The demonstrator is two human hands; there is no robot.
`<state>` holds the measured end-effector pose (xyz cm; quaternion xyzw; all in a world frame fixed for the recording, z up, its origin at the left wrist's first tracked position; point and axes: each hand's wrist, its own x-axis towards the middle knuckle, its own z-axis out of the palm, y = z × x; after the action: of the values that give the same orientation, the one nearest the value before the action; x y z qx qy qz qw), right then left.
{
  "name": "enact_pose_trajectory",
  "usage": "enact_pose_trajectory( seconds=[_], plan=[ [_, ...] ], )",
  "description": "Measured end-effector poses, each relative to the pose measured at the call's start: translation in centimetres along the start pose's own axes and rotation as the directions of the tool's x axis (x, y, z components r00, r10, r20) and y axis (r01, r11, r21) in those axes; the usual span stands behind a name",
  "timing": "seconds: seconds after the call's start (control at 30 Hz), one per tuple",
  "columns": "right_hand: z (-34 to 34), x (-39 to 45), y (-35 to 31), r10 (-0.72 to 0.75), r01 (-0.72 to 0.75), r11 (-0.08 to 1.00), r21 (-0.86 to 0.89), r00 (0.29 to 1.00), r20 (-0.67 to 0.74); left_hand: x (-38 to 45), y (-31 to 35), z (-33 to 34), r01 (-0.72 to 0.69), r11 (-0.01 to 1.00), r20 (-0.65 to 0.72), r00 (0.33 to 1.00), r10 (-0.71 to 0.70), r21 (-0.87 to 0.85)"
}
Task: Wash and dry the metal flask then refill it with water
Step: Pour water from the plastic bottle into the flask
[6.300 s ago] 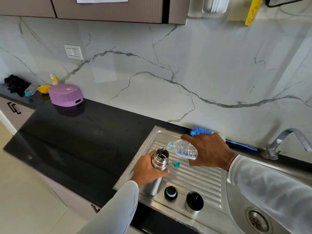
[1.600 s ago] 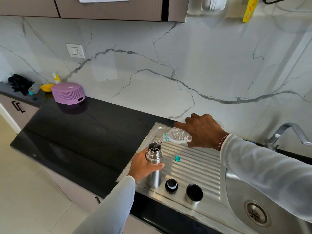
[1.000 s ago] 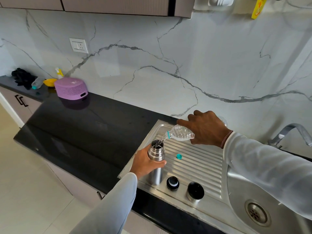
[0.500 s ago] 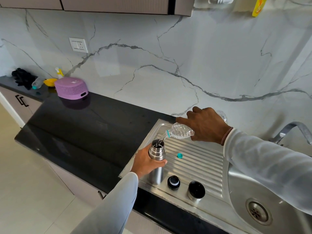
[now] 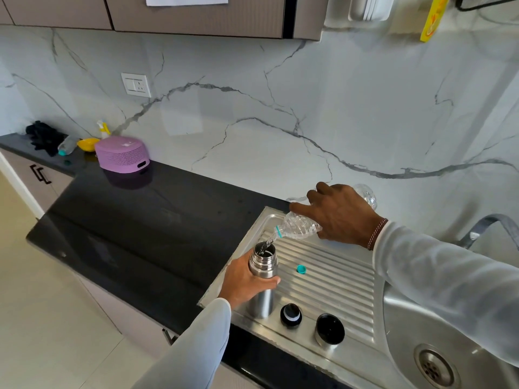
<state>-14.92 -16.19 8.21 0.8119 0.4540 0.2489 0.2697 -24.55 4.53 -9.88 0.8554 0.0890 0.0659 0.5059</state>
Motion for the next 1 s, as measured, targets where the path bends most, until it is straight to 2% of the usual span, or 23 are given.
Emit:
enact_pose_trajectory(
  seconds=[0.53,0.77,1.0],
  plan=[
    [0.4,1.0,-0.8,-0.073,0.064,0.997,-0.053,0.98,-0.183,-0.1,0.0,0.0,-0.001,1.0,-0.008,1.0,0.001,-0.009],
    [0.2,1.7,-1.2,-0.116,0.092,0.989,-0.117,0.971,-0.21,0.0,-0.1,0.0,-0.007,1.0,-0.01,1.0,0.007,-0.002],
    [-0.7,2.1,-1.6,-0.167,0.138,0.976,-0.169,0.971,-0.172,0.1,-0.1,0.0,0.007,1.0,-0.017,1.0,-0.007,0.015]
  ],
)
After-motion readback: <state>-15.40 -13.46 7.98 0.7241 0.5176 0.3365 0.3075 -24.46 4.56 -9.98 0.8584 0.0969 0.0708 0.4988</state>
